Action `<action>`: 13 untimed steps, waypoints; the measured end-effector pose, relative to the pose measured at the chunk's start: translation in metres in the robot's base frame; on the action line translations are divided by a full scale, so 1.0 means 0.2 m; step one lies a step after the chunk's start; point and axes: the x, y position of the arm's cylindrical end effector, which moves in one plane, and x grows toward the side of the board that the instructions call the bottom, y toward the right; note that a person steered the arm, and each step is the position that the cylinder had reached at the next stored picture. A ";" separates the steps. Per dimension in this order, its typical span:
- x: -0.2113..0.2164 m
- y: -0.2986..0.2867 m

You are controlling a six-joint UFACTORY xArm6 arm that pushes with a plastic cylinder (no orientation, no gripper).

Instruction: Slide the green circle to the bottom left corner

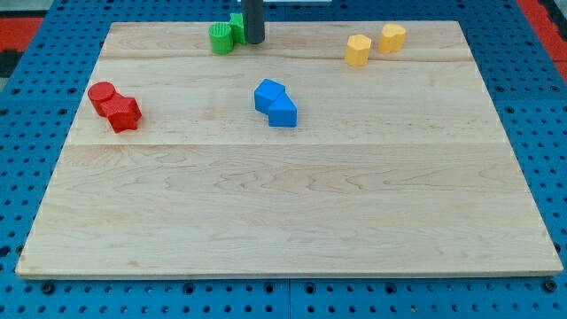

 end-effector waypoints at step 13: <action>-0.20 -0.60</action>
